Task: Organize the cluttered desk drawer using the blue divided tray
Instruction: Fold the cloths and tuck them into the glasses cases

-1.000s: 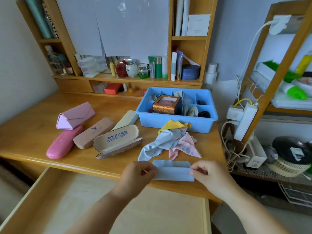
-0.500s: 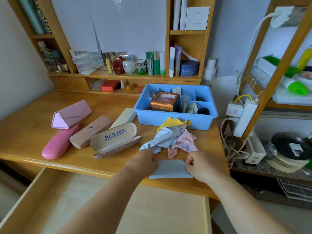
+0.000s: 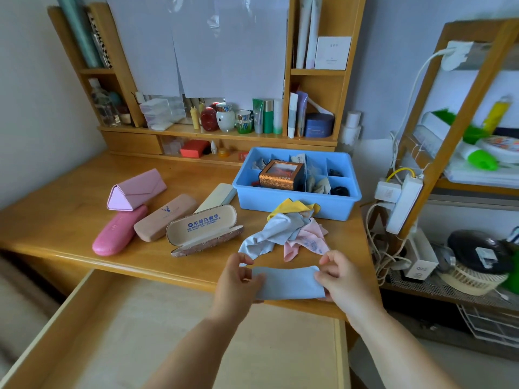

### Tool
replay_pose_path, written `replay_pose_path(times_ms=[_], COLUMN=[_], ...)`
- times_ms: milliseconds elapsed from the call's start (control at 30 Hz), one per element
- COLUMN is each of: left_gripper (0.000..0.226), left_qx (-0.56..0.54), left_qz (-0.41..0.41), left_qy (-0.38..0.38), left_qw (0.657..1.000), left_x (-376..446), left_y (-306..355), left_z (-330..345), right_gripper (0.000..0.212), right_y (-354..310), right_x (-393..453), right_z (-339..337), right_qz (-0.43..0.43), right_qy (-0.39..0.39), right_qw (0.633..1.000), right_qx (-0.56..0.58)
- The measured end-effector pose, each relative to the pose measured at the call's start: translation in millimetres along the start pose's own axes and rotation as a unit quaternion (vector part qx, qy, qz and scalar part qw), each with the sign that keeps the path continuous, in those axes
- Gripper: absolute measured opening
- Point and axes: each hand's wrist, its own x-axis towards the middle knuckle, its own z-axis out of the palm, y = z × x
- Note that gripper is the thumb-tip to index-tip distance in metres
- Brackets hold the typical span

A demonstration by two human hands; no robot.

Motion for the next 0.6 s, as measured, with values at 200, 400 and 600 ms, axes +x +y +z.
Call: replay_pose_path(times_ms=[200, 400, 600], left_gripper=[0.040, 0.042, 0.050], left_qx=[0.150, 0.056, -0.129], left_qz=[0.215, 0.236, 0.149], left_qy=[0.075, 0.055, -0.078], left_qw=[0.962, 0.968, 0.977], left_x=[-18.5, -40.8, -47.1], left_y=[18.1, 28.1, 29.4], left_z=[21.2, 43.6, 32.4], right_gripper=[0.034, 0.026, 0.032], right_y=[-13.3, -24.3, -18.0], right_x=[-21.0, -35.5, -25.0], right_z=[19.1, 30.6, 22.8], right_qz=[-0.164, -0.182, -0.055], right_qy=[0.052, 0.072, 0.001], right_qw=[0.977, 0.981, 0.985], right_qx=[-0.129, 0.017, 0.164])
